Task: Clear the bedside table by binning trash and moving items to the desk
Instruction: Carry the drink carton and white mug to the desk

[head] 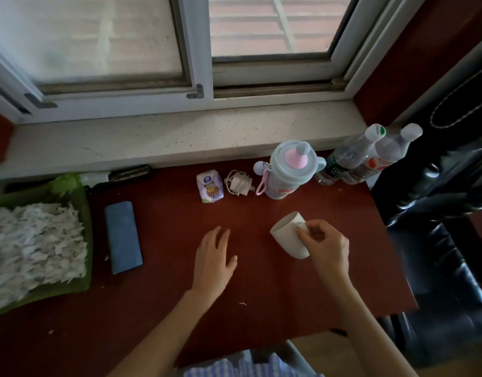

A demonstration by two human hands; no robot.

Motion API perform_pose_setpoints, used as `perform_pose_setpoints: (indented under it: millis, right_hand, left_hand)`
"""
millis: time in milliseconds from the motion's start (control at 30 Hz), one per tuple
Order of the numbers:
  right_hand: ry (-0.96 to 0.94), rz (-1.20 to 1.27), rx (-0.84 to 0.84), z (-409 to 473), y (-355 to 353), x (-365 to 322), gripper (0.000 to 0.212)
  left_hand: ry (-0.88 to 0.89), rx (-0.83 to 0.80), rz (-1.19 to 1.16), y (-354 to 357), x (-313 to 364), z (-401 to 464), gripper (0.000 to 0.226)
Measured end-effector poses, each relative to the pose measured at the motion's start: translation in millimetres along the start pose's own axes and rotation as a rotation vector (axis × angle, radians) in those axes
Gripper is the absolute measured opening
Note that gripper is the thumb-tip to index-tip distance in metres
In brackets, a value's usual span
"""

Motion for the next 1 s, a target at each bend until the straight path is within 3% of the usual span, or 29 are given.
perform_pose_setpoints:
  millis: [333,667,1000]
  right_hand:
    - [0.047,-0.025,0.040,-6.3,-39.9,44.9,0.004]
    - [0.073,-0.006,0.162,48.3,-77.0,85.6,0.014]
    - [0.045,0.081,0.127,88.7,-84.1,94.6,0.013]
  left_hand:
    - [0.100,-0.124,0.301,49.0,23.6,-51.1,0.074]
    - [0.075,-0.138,0.357,52.5,23.7,-50.3,0.074]
    - [0.039,-0.166,0.329,51.5,26.2,-50.5,0.076]
Point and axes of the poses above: each hand's wrist, its own z-axis towards the middle knuckle, its own y-axis out of the palm, x = y × z, the point moved 4 cm from there along z, towards the middle knuckle, and after that the axes turned 6 degrees about -z, right-handed, at the moved point
